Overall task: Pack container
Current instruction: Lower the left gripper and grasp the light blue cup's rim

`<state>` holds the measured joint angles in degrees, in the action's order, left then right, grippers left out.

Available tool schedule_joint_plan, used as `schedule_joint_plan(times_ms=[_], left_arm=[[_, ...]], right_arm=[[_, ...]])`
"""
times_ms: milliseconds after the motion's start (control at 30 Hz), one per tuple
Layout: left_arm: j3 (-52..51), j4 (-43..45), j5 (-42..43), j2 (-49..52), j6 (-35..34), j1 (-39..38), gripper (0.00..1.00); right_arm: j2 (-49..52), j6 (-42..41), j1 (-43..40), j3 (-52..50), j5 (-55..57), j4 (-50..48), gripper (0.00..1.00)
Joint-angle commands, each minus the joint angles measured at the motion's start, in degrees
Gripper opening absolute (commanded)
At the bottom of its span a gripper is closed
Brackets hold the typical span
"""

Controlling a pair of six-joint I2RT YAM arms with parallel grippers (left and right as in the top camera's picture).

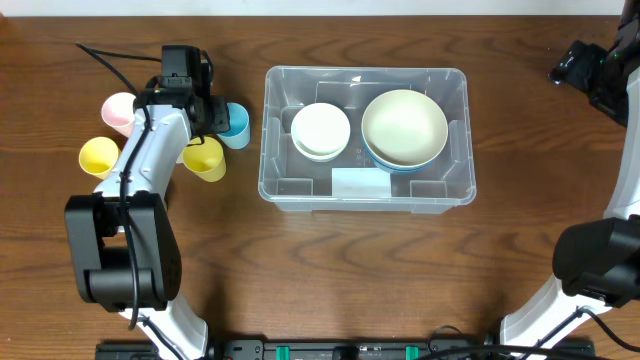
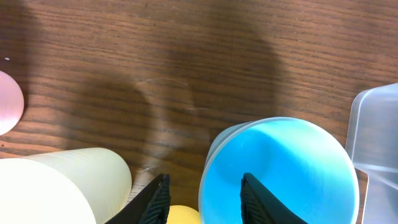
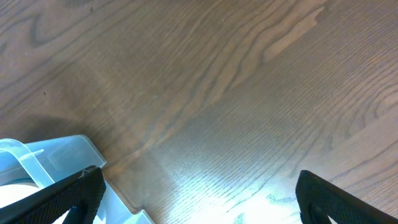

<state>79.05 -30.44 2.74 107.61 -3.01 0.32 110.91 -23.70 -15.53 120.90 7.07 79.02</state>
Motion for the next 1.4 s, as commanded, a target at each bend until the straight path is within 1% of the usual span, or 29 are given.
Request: schedule_joint_plan(times_ms=[0, 67, 133, 500, 633, 700, 1000, 1133, 1267, 1367], left_arm=[[-0.22, -0.52, -0.61, 0.74, -0.74, 0.24, 0.37], [-0.26, -0.66, -0.63, 0.74, -1.31, 0.24, 0.3], [-0.44, -0.74, -0.46, 0.74, -2.05, 0.24, 0.28], [-1.86, -0.7, -0.24, 0.74, -2.21, 0.13, 0.27], [-1.86, -0.66, -0.24, 0.74, -2.23, 0.13, 0.19], [-1.86, -0.52, -0.24, 0.74, -2.4, 0.13, 0.06], [-1.75, 2.54, -0.26, 0.7, -4.61, 0.15, 0.06], [0.61, 2.16, -0.22, -0.04, -4.83, 0.15, 0.06], [3.02, 0.7, -0.17, -3.54, -6.16, 0.15, 0.06], [3.43, 0.42, -0.17, -7.98, -6.67, 0.15, 0.06]], right_arm=[[0.33, -0.92, -0.22, 0.04, 0.13, 0.07, 0.99], [0.33, -0.92, -0.22, 0.04, 0.13, 0.07, 0.99], [0.33, -0.92, -0.22, 0.04, 0.13, 0.07, 0.99], [0.33, -0.92, -0.2, 0.04, 0.15, 0.07, 0.99], [0.33, -0.92, -0.17, 0.04, 0.15, 0.07, 0.99], [0.33, -0.92, -0.17, 0.04, 0.15, 0.07, 0.99], [0.33, -0.92, -0.22, 0.04, 0.15, 0.09, 0.99], [0.33, -0.92, -0.22, 0.04, 0.15, 0.07, 0.99], [0.33, -0.92, -0.22, 0.04, 0.15, 0.07, 0.99], [0.33, -0.92, -0.22, 0.04, 0.15, 0.07, 0.99]])
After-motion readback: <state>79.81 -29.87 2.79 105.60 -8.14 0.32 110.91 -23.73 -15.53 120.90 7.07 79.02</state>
